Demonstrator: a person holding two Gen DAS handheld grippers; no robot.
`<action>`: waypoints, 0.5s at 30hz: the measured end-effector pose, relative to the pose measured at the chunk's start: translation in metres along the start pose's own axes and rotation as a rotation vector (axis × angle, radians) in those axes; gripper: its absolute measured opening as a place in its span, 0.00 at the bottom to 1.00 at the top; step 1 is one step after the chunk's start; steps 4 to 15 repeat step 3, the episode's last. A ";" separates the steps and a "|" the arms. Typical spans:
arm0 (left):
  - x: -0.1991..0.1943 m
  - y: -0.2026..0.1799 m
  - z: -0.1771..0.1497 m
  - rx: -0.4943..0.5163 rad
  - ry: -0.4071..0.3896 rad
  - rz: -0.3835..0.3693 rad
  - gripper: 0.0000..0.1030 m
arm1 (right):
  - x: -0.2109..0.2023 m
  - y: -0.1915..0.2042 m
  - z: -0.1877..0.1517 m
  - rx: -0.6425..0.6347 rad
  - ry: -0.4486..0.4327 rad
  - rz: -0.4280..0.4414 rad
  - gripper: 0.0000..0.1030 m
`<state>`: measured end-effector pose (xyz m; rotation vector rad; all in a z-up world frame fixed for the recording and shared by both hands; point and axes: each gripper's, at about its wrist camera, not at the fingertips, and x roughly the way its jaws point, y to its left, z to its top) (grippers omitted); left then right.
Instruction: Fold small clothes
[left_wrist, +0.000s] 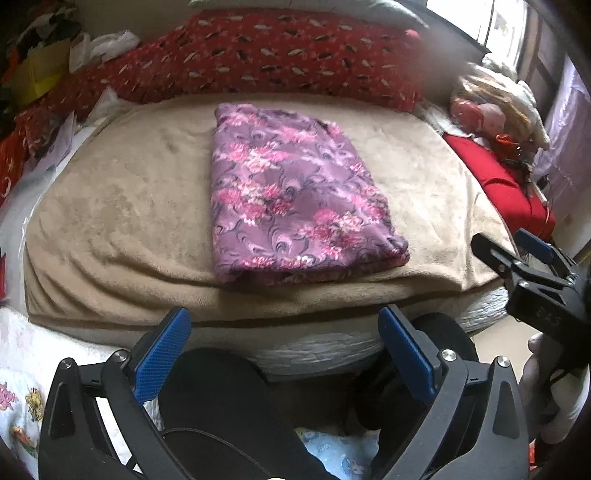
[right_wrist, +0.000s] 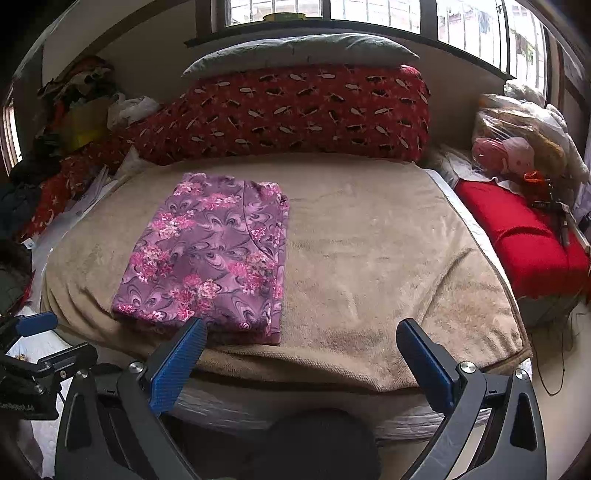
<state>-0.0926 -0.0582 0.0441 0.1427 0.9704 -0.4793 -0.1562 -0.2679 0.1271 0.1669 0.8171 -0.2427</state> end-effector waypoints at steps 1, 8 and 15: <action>0.000 0.000 0.000 -0.002 -0.003 -0.006 0.99 | 0.000 0.000 0.000 0.000 0.000 -0.001 1.00; 0.001 0.002 0.000 -0.016 0.001 -0.014 0.99 | 0.000 0.001 0.000 0.003 0.002 -0.003 1.00; 0.001 0.002 0.000 -0.016 0.001 -0.014 0.99 | 0.000 0.001 0.000 0.003 0.002 -0.003 1.00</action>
